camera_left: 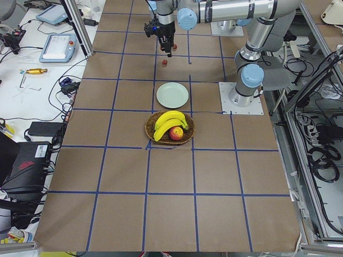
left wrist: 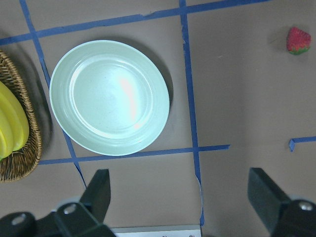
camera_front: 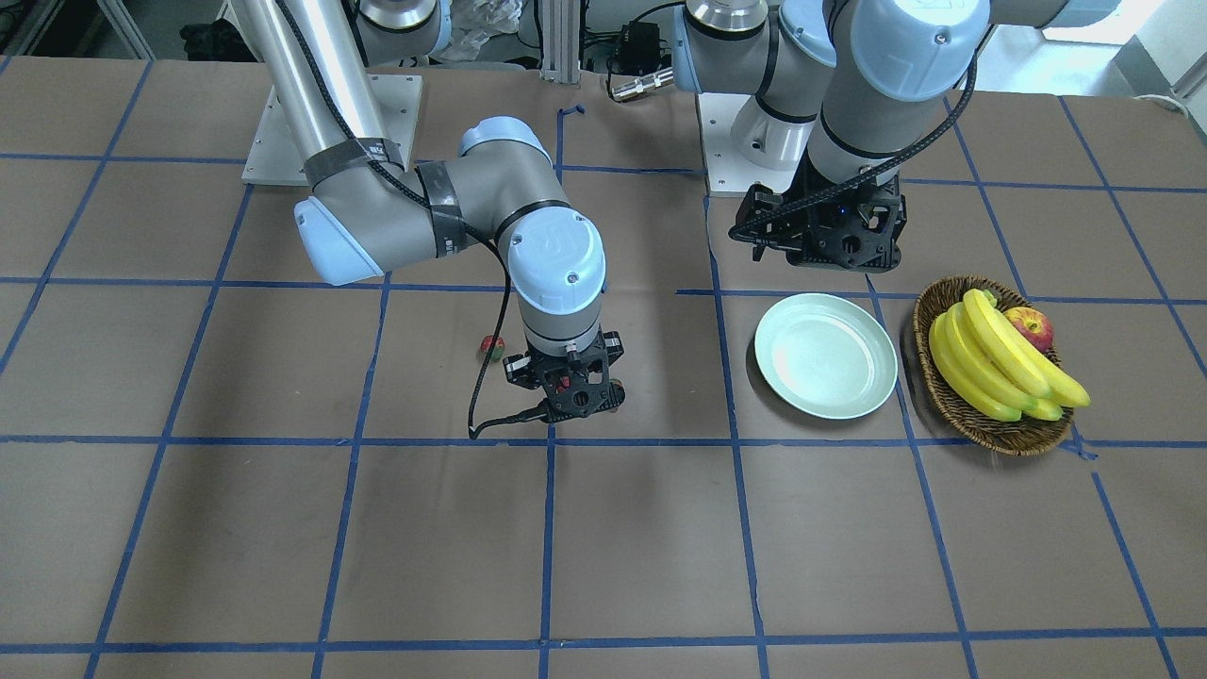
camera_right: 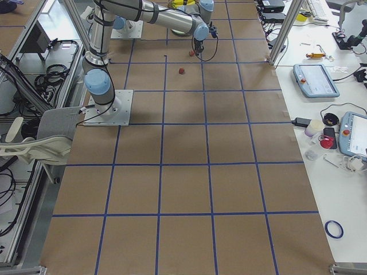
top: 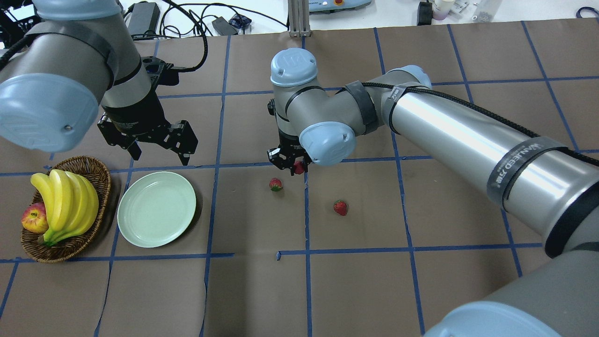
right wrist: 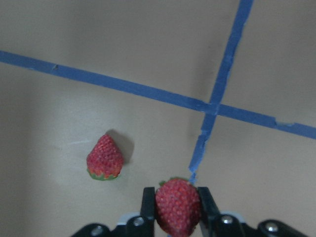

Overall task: Collect all strawberries into plate
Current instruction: 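Grasp the red strawberry with the right gripper and lift, then set the strawberry down beside the first one and open the right gripper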

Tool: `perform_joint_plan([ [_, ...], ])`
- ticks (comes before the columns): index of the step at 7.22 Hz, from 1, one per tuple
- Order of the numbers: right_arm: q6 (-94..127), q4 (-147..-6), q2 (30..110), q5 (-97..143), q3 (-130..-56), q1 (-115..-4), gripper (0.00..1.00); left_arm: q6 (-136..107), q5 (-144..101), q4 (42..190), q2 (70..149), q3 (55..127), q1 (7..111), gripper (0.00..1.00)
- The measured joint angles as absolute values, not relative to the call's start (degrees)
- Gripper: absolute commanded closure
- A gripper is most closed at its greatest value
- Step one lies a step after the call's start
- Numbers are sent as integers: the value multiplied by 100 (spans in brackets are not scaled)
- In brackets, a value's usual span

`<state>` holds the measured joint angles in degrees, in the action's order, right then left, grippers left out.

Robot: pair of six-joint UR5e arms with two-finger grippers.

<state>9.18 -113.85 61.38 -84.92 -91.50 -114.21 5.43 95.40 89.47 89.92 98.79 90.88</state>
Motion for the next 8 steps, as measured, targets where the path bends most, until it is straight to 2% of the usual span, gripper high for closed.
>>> perform_joint_plan([
  [2, 808, -11407, 5945, -8208, -9157, -11487, 100, 543, 9548, 8950, 8984, 9899, 9088, 0],
  [4, 682, -11429, 5814, -8153, -9169, -11494, 93, 545, 9553, 8955, 8983, 9904, 9088, 0],
  [5, 645, -11432, 5773, -8151, -9175, -11496, 75, 545, 9554, 8956, 8983, 9905, 9088, 0],
  [6, 626, -11434, 5738, -8153, -9175, -11496, 48, 545, 9554, 8956, 8982, 9908, 9088, 0],
  [7, 611, -11434, 5722, -8155, -9179, -11496, 7, 545, 9554, 8956, 8982, 9909, 9088, 0],
  [8, 595, -11434, 5719, -8154, -9182, -11496, 1, 545, 9554, 8961, 8982, 9909, 9088, 0],
])
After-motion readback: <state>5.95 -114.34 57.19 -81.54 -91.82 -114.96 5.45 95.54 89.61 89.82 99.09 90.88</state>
